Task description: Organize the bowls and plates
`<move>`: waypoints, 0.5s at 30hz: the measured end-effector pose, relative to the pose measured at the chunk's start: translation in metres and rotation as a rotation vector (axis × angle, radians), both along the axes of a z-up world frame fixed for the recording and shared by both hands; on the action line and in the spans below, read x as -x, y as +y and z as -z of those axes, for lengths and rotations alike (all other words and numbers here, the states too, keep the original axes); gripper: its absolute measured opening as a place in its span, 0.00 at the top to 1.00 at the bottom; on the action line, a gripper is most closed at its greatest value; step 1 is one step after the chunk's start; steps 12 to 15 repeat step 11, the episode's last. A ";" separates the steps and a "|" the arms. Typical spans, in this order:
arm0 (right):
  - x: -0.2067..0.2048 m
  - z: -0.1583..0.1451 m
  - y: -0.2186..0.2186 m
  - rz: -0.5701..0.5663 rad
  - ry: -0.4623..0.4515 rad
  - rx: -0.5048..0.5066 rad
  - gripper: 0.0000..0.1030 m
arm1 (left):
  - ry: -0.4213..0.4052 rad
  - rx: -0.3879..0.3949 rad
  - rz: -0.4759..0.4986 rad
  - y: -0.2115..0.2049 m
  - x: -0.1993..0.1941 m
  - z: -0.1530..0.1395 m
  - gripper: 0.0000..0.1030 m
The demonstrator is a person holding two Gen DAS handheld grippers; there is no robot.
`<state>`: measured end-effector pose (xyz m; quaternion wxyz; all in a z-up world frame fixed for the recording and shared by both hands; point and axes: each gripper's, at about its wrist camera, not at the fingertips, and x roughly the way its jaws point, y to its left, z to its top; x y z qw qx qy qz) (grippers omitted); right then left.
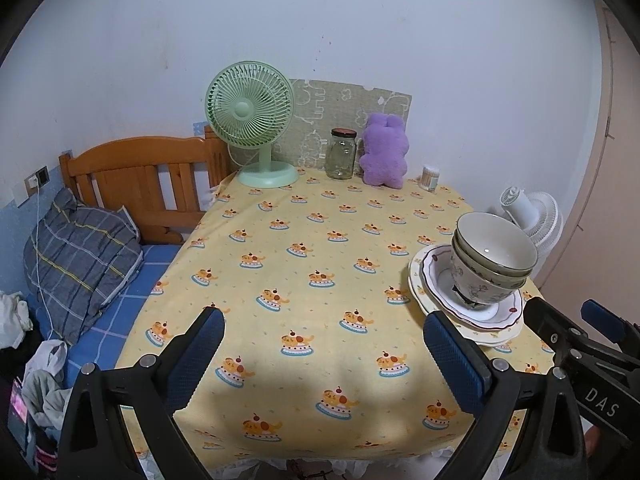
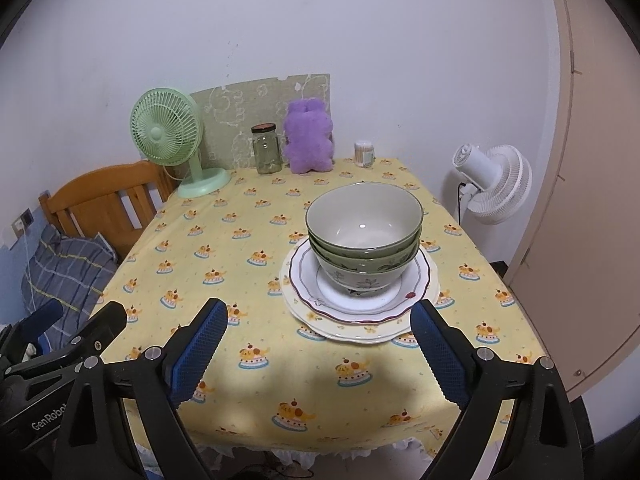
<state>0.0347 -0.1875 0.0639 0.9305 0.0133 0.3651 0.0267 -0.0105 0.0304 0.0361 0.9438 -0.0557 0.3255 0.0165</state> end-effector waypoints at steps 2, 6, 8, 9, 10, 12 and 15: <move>-0.001 0.000 0.000 -0.004 0.004 -0.001 0.08 | 0.001 -0.005 -0.003 0.000 0.000 0.000 0.02; -0.003 0.001 0.001 -0.007 0.010 0.001 0.08 | 0.008 -0.008 -0.007 0.000 -0.001 0.001 0.02; -0.003 0.002 0.001 -0.008 0.014 0.001 0.08 | 0.010 -0.010 -0.008 0.001 -0.002 0.002 0.01; -0.003 0.002 0.001 -0.008 0.015 0.002 0.08 | 0.011 -0.011 -0.009 0.000 -0.002 0.002 0.01; -0.004 0.003 0.001 -0.008 0.015 0.002 0.08 | 0.012 -0.011 -0.008 0.000 -0.002 0.003 0.01; -0.004 0.003 0.001 -0.007 0.016 0.003 0.08 | 0.014 -0.011 -0.007 0.000 -0.002 0.003 0.01; -0.004 0.003 0.001 -0.007 0.016 0.003 0.08 | 0.014 -0.011 -0.007 0.000 -0.002 0.003 0.01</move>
